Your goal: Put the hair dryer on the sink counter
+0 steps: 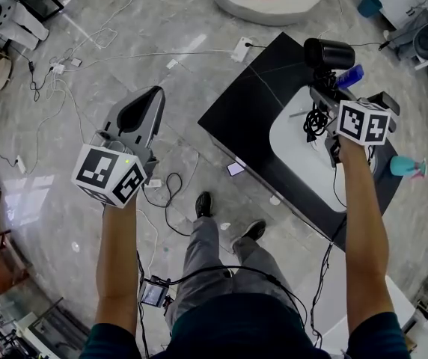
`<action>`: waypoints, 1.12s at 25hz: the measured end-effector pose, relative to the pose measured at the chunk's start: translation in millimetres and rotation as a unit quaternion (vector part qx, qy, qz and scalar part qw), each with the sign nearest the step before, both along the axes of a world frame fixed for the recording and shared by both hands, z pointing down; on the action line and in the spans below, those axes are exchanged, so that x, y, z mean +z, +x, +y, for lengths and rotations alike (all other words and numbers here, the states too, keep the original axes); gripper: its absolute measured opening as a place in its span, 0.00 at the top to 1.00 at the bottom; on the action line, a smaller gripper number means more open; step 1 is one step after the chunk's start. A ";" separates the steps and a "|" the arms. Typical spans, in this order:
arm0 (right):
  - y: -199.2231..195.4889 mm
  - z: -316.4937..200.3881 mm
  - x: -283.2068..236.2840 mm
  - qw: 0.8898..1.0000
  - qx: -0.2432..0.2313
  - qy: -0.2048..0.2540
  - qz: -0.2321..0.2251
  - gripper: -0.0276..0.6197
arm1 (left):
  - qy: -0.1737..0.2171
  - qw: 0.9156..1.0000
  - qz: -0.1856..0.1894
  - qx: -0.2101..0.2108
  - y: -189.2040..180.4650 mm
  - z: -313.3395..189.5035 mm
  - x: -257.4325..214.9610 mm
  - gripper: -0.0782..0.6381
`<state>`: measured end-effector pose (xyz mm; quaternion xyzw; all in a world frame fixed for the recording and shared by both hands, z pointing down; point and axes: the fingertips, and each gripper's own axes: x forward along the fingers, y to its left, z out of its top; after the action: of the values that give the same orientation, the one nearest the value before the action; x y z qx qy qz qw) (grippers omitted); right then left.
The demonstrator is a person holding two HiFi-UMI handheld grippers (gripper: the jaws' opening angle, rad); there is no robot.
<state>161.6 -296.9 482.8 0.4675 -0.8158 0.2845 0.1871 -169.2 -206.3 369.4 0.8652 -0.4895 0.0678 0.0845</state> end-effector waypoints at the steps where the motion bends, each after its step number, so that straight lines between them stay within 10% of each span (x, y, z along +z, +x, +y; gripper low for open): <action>1: -1.2 -0.5 3.5 1.000 -0.001 -0.003 0.000 0.70 | -0.002 1.000 0.000 0.001 -0.2 -0.6 2.4 0.88; 28: -42.8 -29.5 120.3 0.996 -0.020 -0.081 0.035 0.70 | -0.049 0.999 0.007 -0.003 -17.3 -19.1 81.5 0.88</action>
<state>118.7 -326.4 603.1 0.4443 -0.7921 0.3292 0.2587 -186.5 -225.3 450.9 0.8591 -0.4873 0.0854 0.1308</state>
